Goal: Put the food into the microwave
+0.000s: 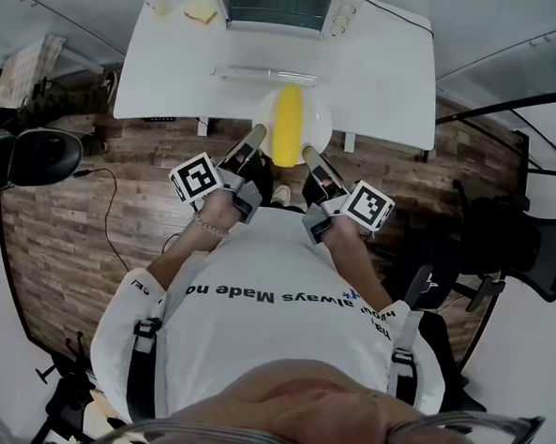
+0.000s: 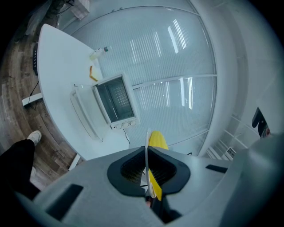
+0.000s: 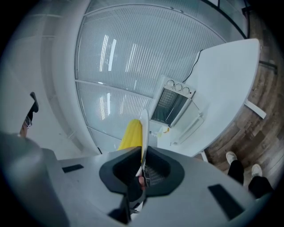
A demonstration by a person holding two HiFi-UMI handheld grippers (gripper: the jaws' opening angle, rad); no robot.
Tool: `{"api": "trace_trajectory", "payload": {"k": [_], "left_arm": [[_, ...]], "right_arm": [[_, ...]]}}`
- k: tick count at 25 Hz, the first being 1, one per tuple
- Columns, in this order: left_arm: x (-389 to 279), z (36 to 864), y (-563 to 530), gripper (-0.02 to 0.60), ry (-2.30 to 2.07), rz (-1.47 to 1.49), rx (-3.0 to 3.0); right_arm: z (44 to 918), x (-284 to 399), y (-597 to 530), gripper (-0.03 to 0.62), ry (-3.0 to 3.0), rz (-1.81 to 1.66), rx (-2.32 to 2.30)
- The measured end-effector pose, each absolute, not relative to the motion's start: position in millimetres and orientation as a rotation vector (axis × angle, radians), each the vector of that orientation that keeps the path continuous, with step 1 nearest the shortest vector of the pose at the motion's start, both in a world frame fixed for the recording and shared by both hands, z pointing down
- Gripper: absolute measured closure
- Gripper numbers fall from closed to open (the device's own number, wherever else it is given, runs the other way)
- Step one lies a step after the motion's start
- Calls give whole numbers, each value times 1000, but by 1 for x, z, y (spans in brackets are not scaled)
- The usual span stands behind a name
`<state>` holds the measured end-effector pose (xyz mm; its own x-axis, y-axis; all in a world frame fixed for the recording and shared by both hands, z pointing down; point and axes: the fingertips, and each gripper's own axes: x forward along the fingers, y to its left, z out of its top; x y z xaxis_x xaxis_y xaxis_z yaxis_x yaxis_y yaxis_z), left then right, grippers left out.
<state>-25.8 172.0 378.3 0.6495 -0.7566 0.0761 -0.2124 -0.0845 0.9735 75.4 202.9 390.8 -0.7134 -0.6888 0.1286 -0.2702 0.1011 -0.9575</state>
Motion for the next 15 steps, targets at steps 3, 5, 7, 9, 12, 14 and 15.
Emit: {"api": "trace_trajectory", "payload": {"k": [3, 5, 7, 9, 12, 14, 15], "left_arm": [[-27, 378, 163, 565, -808, -549, 1639], [-26, 378, 155, 565, -804, -551, 1641], [-27, 378, 137, 565, -785, -569, 1632], [-33, 381, 110, 565, -771, -581, 1618], [-45, 385, 76, 565, -764, -580, 1609], [-51, 386, 65, 565, -781, -553, 1619], [-55, 387, 61, 565, -794, -535, 1628]], "right_arm": [[391, 75, 194, 563, 2035, -1638, -942], [390, 75, 187, 563, 2026, -1642, -944], [395, 73, 171, 563, 2016, -1656, -959], [401, 66, 144, 563, 2009, -1668, -973], [400, 52, 109, 563, 2026, -1650, -976], [398, 48, 98, 563, 2022, -1650, -979], [397, 47, 94, 563, 2020, -1651, -981]]}}
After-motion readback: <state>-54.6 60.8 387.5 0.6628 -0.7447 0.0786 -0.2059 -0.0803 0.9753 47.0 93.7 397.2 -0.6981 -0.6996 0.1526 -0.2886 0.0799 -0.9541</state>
